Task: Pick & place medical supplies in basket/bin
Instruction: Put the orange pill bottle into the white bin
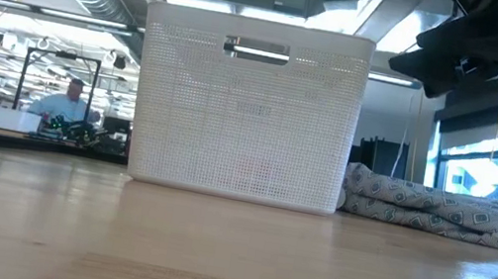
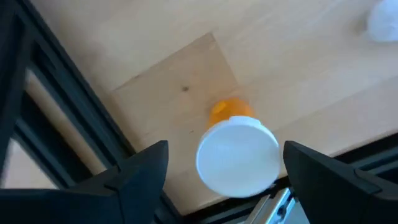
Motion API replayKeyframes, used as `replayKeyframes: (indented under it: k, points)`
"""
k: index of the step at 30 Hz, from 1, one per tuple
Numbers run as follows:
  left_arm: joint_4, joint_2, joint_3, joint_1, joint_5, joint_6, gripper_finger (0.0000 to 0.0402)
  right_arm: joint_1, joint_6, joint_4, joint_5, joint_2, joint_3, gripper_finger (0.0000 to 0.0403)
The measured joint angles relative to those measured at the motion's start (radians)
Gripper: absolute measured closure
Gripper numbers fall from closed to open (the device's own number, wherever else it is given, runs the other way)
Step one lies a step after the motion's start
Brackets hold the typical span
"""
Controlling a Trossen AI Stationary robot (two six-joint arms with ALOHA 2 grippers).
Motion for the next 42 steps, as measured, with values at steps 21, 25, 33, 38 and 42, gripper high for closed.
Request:
replayKeyframes:
  k: [21,25,33,38,42]
  points:
    - [0.136,0.001,-0.077,-0.001,0.005,0.023,0.0093,0.000,0.000,0.000,-0.001,0.000,0.000,0.0173]
    - [0.133,0.001,-0.077,-0.001,-0.010,0.023,0.0093,0.000,-0.001,0.000,-0.001,0.000,0.000,0.0173]
    - [0.126,0.001,-0.078,-0.001,-0.018,0.023,0.0093,0.000,-0.003,-0.001,-0.001,0.000,0.000,0.0173]
    - [0.127,0.001,-0.078,-0.001,-0.019,0.023,0.0093,0.000,-0.003,-0.001,-0.001,0.000,0.000,0.0173]
    - [0.127,0.001,-0.078,-0.001,-0.021,0.023,0.0093,0.000,-0.003,-0.001,-0.001,0.000,0.000,0.0173]
